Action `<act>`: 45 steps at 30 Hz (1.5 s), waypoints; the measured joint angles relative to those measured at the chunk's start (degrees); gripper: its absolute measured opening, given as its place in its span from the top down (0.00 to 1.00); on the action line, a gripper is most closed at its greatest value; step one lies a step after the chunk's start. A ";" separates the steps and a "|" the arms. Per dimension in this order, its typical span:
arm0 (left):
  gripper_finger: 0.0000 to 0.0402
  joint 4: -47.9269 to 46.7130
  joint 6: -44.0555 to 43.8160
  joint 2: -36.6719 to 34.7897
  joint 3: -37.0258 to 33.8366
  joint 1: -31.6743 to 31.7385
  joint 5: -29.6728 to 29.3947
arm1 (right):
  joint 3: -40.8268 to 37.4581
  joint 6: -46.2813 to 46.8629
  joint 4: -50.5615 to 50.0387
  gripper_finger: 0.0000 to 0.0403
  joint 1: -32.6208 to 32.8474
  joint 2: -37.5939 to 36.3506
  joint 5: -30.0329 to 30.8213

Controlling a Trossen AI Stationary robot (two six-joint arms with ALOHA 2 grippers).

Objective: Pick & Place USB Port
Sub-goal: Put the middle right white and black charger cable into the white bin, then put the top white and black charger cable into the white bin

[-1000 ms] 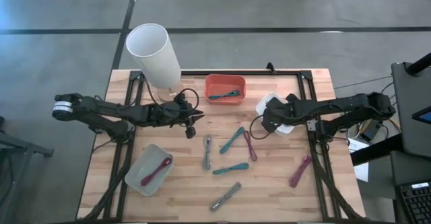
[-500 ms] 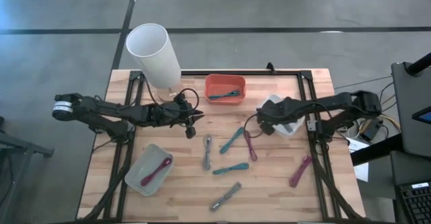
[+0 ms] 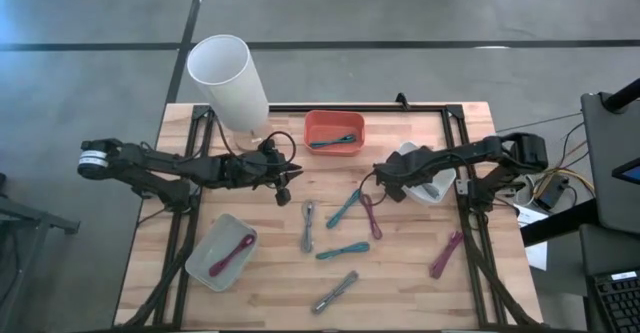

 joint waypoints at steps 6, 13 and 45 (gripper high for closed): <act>0.83 -0.02 -0.02 -0.01 0.00 -0.01 0.00 | 0.00 0.00 0.20 0.85 0.00 1.35 0.02; 0.83 -0.04 -0.02 0.00 0.00 -0.01 0.00 | 0.42 -0.47 0.28 0.77 0.00 -0.10 -0.01; 0.83 -6.45 -20.07 0.15 -0.02 -2.78 9.63 | 24.72 -10.50 -12.12 0.63 3.14 -1.51 -1.50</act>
